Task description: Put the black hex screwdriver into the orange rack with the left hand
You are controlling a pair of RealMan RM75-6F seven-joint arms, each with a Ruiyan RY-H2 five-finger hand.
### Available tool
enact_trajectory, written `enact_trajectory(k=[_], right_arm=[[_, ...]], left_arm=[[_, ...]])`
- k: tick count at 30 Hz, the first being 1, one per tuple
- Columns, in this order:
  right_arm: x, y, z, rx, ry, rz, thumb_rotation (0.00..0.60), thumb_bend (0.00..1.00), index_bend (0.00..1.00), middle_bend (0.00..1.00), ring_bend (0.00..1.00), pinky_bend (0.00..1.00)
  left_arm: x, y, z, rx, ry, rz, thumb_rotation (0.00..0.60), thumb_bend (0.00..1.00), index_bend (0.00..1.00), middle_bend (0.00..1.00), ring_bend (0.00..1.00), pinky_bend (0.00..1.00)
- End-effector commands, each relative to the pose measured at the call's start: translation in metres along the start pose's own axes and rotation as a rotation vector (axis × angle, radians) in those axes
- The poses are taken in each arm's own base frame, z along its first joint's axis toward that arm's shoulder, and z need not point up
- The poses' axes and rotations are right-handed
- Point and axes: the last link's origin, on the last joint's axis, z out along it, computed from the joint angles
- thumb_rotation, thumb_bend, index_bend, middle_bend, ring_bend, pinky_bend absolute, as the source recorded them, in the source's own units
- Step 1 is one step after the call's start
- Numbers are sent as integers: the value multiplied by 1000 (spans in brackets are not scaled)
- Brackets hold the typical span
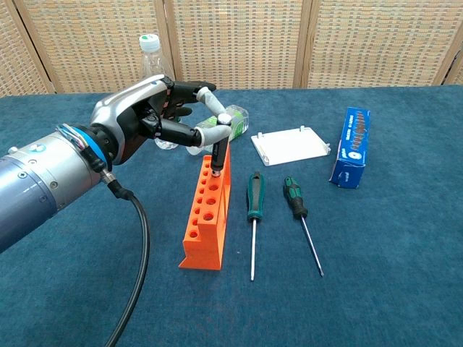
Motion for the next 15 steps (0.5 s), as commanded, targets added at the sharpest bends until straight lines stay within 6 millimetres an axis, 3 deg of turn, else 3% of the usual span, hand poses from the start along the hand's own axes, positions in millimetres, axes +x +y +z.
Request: enact_trajectory(k=[1, 15], right_arm=[[0, 0, 0, 0, 1, 1, 600, 273, 80, 0, 0, 0], [0, 0, 0, 0, 2, 2, 600, 273, 80, 0, 0, 0]], left_arm=[[0, -1, 0, 0, 1, 4, 600, 391, 665, 95, 0, 0], [-1, -7, 2, 17, -5, 3, 600, 391, 665, 95, 0, 0]])
